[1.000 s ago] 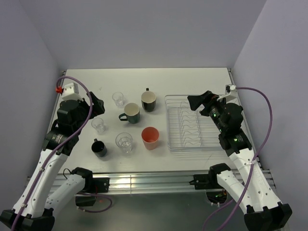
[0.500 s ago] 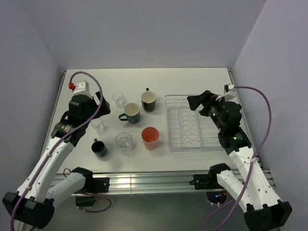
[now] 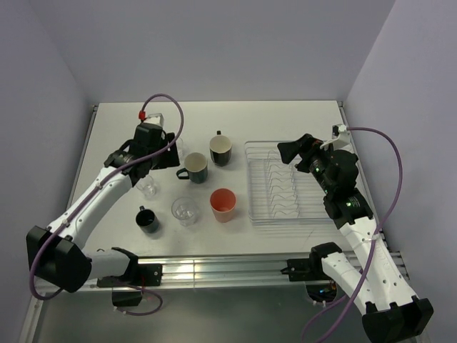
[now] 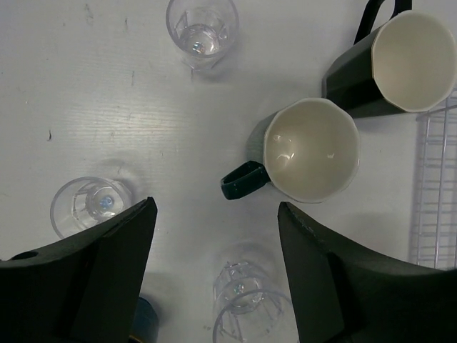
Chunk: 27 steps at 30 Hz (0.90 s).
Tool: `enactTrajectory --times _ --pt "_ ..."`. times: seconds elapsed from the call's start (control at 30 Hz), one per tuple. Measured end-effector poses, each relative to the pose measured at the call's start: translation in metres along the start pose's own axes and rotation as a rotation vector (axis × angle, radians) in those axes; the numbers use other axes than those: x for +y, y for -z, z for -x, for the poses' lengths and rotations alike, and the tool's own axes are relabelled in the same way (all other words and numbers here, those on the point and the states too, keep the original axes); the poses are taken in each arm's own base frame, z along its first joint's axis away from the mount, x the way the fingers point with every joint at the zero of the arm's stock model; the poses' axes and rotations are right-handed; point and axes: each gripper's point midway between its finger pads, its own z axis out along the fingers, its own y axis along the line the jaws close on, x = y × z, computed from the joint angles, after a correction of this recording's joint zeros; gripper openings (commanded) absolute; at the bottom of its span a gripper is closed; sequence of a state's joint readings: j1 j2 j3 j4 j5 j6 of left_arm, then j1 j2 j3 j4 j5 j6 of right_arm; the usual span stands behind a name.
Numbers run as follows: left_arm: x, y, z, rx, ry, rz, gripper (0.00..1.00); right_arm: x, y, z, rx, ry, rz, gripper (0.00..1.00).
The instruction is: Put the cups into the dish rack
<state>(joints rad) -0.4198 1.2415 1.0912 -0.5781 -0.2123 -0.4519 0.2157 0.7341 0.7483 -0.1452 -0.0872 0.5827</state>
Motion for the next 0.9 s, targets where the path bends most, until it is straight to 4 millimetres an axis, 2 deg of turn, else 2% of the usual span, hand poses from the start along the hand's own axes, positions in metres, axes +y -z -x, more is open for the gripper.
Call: enactTrajectory --times 0.23,0.37,0.7,0.9 --pt "-0.015 -0.013 0.011 0.038 -0.042 -0.010 0.70 0.002 0.000 0.000 0.003 -0.004 0.008 1.00" --pt "-0.021 -0.027 0.007 0.081 -0.062 0.001 0.66 0.001 0.000 -0.001 0.004 -0.004 0.007 1.00" --pt "-0.031 -0.067 -0.020 0.219 -0.101 0.056 0.57 0.001 0.001 -0.001 0.005 -0.004 0.006 1.00" --pt "-0.027 -0.076 -0.036 0.272 -0.107 0.094 0.53 0.001 0.001 -0.002 0.008 -0.004 0.003 1.00"
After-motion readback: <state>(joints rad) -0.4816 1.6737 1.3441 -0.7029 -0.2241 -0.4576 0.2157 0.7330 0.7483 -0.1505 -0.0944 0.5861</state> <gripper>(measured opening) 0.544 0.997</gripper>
